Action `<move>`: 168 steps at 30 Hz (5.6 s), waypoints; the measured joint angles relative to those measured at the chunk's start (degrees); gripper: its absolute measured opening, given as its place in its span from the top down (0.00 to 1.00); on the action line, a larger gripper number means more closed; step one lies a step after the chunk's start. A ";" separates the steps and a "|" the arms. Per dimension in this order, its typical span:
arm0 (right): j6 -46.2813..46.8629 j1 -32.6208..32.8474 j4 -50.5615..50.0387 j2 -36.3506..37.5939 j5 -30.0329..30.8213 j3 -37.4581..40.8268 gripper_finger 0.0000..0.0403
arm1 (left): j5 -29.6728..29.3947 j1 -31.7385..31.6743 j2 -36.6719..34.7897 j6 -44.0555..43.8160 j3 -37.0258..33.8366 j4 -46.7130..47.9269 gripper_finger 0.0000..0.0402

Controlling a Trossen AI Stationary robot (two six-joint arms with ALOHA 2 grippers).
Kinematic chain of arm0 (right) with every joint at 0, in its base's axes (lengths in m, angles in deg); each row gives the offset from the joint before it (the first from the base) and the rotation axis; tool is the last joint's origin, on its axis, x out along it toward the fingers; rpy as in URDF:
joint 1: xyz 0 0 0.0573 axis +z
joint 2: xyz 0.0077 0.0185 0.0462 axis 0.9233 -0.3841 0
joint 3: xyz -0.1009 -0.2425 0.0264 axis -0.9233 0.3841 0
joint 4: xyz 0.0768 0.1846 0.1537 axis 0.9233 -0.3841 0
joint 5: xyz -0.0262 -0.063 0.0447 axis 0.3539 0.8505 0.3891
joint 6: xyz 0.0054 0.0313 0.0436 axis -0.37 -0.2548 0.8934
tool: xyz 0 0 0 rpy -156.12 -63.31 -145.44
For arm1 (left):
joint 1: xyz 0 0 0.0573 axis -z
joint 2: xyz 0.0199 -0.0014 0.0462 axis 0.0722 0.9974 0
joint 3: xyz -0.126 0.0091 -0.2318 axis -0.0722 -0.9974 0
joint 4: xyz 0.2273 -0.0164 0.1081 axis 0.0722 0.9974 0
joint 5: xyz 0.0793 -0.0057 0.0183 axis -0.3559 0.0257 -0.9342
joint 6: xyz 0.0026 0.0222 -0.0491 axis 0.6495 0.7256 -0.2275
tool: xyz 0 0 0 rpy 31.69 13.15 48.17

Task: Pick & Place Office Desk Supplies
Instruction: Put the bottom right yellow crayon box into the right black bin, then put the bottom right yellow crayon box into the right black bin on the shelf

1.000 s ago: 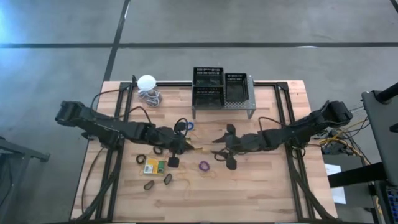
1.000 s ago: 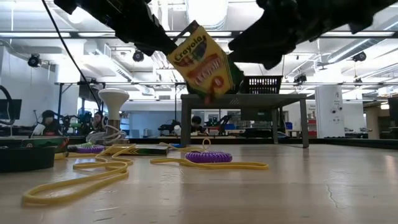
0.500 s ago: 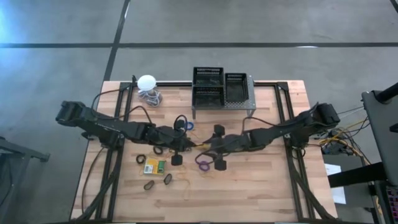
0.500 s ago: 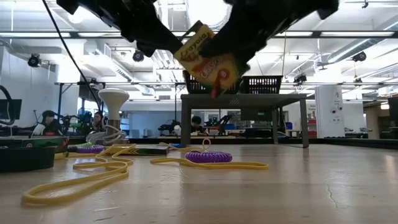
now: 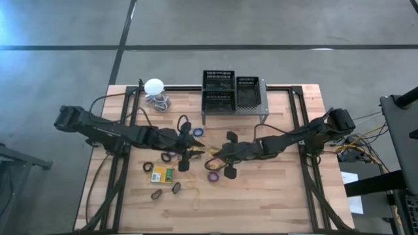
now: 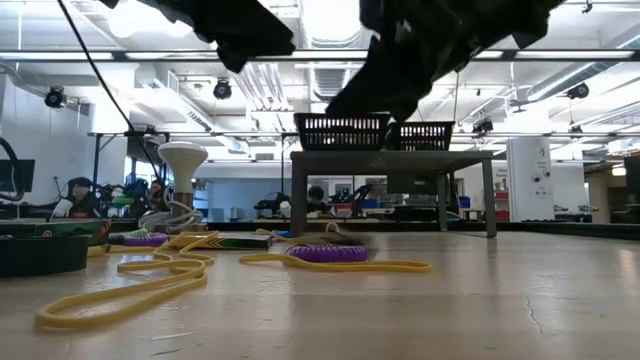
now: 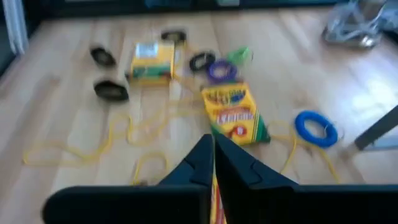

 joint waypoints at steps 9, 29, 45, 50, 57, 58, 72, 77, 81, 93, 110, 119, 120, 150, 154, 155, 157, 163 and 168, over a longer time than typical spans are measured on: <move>7.26 -0.79 1.37 5.13 -0.24 6.42 0.98 | 0.88 0.35 -0.75 -10.20 -3.39 1.79 0.58; 17.64 -17.45 -1.16 -5.54 -26.59 8.25 0.53 | 17.02 -0.69 25.50 -22.82 -4.81 -9.17 0.80; 17.48 -20.65 -1.04 -12.37 -36.45 4.22 0.41 | 16.92 -4.37 26.27 -17.51 -5.33 -11.32 0.98; 17.31 -20.61 -1.39 -12.08 -37.33 4.25 0.42 | 22.34 -3.89 22.65 -16.50 -5.29 -8.39 0.99; 17.37 -20.61 -0.21 -13.77 -40.54 4.12 0.43 | 23.39 -3.41 25.69 -18.04 -5.35 -8.72 0.99; 17.37 -20.61 -0.15 -13.77 -40.60 4.11 0.43 | 22.67 -3.41 26.46 -18.06 -5.35 -8.81 0.99; 17.80 -20.50 0.42 -13.88 -44.52 4.17 0.43 | 17.46 -3.63 29.07 -17.22 -5.29 -10.97 0.99; 17.99 -20.31 0.13 -13.91 -46.85 3.50 0.45 | 15.33 -3.67 29.07 -16.63 -5.29 -11.14 0.99; 17.96 -19.68 0.33 -13.95 -47.07 3.39 0.48 | 13.89 -3.67 29.11 -16.17 -5.29 -11.76 0.99; 16.92 -17.59 0.34 -14.14 -39.85 3.52 0.82 | 12.11 -3.80 28.99 -14.51 -5.31 -13.14 0.99; 14.43 -12.85 0.07 -10.21 -28.30 3.63 0.98 | 9.57 -2.21 14.05 -15.30 -5.90 0.01 0.98; 13.19 -10.75 0.09 -6.55 -25.17 3.63 0.98 | 8.66 -4.03 17.34 -20.56 -12.67 -27.10 0.76; 13.01 -10.62 -0.17 -6.06 -25.17 3.63 0.98 | 8.45 -4.32 17.94 -21.53 -13.01 -29.74 0.72; 10.20 -9.16 0.24 -4.81 -24.73 1.97 0.98 | 15.85 -3.78 27.51 -29.62 -10.76 -35.29 0.68; 9.19 -9.16 0.28 -4.81 -24.79 1.77 0.98 | 16.09 -3.78 27.44 -28.96 -10.76 -35.31 0.86; 9.02 -9.18 0.30 -4.81 -24.84 1.60 0.98 | 16.61 -3.78 27.25 -28.40 -10.75 -35.32 0.91; 8.21 -9.35 0.44 -4.69 -25.81 1.28 0.97 | 17.35 -3.78 26.84 -27.18 -10.47 -35.36 0.96; 7.43 -11.58 0.21 -2.56 -33.83 1.21 0.83 | 17.33 -3.80 24.29 -25.68 -9.65 -33.34 0.92; 5.19 -11.82 -0.26 -2.23 -35.77 1.23 0.62 | 16.56 -3.78 22.46 -20.72 -6.21 -20.60 0.92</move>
